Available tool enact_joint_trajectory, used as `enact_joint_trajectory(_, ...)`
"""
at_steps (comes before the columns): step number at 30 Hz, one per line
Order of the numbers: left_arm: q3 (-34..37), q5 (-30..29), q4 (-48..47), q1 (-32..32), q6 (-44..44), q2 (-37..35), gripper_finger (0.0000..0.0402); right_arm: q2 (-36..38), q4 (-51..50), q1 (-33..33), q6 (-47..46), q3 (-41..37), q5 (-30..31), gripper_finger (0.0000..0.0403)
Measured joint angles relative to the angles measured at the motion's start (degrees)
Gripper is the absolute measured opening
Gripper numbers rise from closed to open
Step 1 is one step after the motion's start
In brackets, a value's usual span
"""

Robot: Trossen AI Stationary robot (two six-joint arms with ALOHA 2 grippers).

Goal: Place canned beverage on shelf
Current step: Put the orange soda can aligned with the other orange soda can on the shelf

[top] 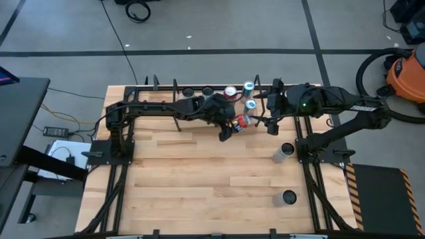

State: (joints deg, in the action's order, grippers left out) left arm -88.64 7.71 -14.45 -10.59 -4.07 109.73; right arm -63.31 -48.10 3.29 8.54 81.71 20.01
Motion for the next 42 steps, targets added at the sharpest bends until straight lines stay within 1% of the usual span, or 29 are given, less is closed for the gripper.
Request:
enact_joint_trajectory(3, 0.0, -0.6, -4.3, 0.0, -2.7, 0.0, 0.0311, -0.2, -1.6, 0.0, 0.0, 0.0, 0.0, 0.0339)
enact_joint_trajectory(7, 0.0, -0.6, -6.6, 0.4, -4.7, -0.9, 0.0312, -0.5, -2.7, 0.0, 0.0, -0.1, -0.1, 0.0339)
enact_joint_trajectory(11, 0.0, -0.4, -5.6, 0.4, -6.1, -2.7, 0.0313, -0.9, -2.6, 0.0, 0.1, -0.1, -0.1, 0.0339)
enact_joint_trajectory(17, 0.0, -0.6, -4.7, 0.9, -5.7, -4.1, 0.0313, -1.3, -2.1, -0.1, -0.2, -0.1, -0.1, 0.0339)
enact_joint_trajectory(20, 0.0, -0.4, -4.8, 1.3, -4.1, -5.4, 0.0313, -1.6, -1.9, -0.1, -3.5, -0.1, -0.1, 0.0339)
enact_joint_trajectory(23, 0.0, -0.4, -7.8, 1.3, -2.9, -8.1, 0.0313, -1.9, -1.5, -0.1, -6.3, -0.1, -0.1, 0.0339)
enact_joint_trajectory(26, 0.0, -0.9, -11.6, 1.3, -2.7, -11.7, 0.0314, -2.7, -0.3, -0.1, -6.2, -0.1, -0.1, 0.0339)
enact_joint_trajectory(30, -0.1, -3.8, -17.5, 1.2, -2.7, -17.1, 0.0314, -4.1, 1.3, -0.1, -5.3, -0.1, -0.1, 0.0339)
enact_joint_trajectory(35, 0.0, -10.0, -23.6, 1.3, -2.8, -23.8, 0.0314, -6.2, 3.7, -0.4, -2.6, -0.1, 0.1, 0.0339)
enact_joint_trajectory(42, 0.0, -21.7, -32.5, 2.7, -4.2, -32.5, 0.0314, -9.0, 5.2, -0.7, -2.3, -0.1, 1.3, 0.0339)
